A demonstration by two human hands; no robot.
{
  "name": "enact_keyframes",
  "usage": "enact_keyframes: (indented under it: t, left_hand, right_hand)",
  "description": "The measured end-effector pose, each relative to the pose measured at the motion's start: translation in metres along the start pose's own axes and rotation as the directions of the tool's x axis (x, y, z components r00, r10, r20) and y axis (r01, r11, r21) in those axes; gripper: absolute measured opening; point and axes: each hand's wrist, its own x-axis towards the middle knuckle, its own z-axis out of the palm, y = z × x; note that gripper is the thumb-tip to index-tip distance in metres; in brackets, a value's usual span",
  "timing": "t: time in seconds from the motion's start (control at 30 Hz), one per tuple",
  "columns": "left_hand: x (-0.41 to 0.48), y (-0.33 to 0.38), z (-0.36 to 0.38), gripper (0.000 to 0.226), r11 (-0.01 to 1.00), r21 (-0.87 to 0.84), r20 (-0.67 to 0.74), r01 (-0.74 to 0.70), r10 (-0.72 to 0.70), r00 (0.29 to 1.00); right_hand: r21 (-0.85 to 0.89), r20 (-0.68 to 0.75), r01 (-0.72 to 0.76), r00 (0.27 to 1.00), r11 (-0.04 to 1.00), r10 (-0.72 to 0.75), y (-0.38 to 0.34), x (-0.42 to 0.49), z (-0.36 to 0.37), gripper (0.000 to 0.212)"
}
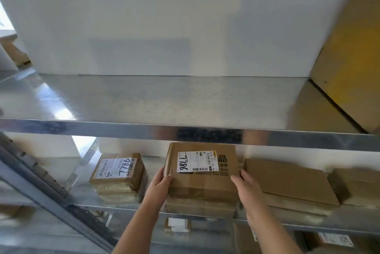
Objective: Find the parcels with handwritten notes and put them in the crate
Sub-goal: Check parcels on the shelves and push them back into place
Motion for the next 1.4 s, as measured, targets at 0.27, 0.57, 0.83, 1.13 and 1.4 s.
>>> enact_keyframes:
  t: [0.27, 0.57, 0.83, 1.13, 1.4]
  left_hand:
    - [-0.005, -0.008, -0.004, 0.035, 0.991, -0.09, -0.086, -0.095, 0.087, 0.992]
    - [-0.016, -0.01, -0.01, 0.023, 0.919, -0.228, -0.232, -0.321, 0.269, 0.935]
    - [-0.014, -0.007, -0.016, 0.023, 0.896, -0.239, -0.273, -0.374, 0.307, 0.912]
    - [0.02, -0.002, -0.04, 0.032, 0.979, -0.12, -0.105, -0.162, 0.15, 0.983]
    - [0.04, -0.013, -0.051, 0.047, 0.993, 0.07, -0.073, -0.094, 0.099, 0.992]
  right_hand:
    - [0.154, -0.144, 0.119, 0.985, 0.981, -0.097, -0.004, -0.018, 0.012, 0.027]
    - [0.289, -0.341, 0.256, 0.928, 0.922, -0.151, -0.003, -0.038, 0.031, 0.019]
    - [0.294, -0.448, 0.338, 0.875, 0.894, -0.184, -0.005, -0.037, 0.043, 0.018]
    - [0.103, -0.239, 0.175, 0.96, 0.979, -0.146, -0.007, -0.02, 0.055, 0.034]
    - [-0.021, -0.175, 0.095, 0.98, 0.995, -0.098, 0.001, -0.012, 0.068, 0.037]
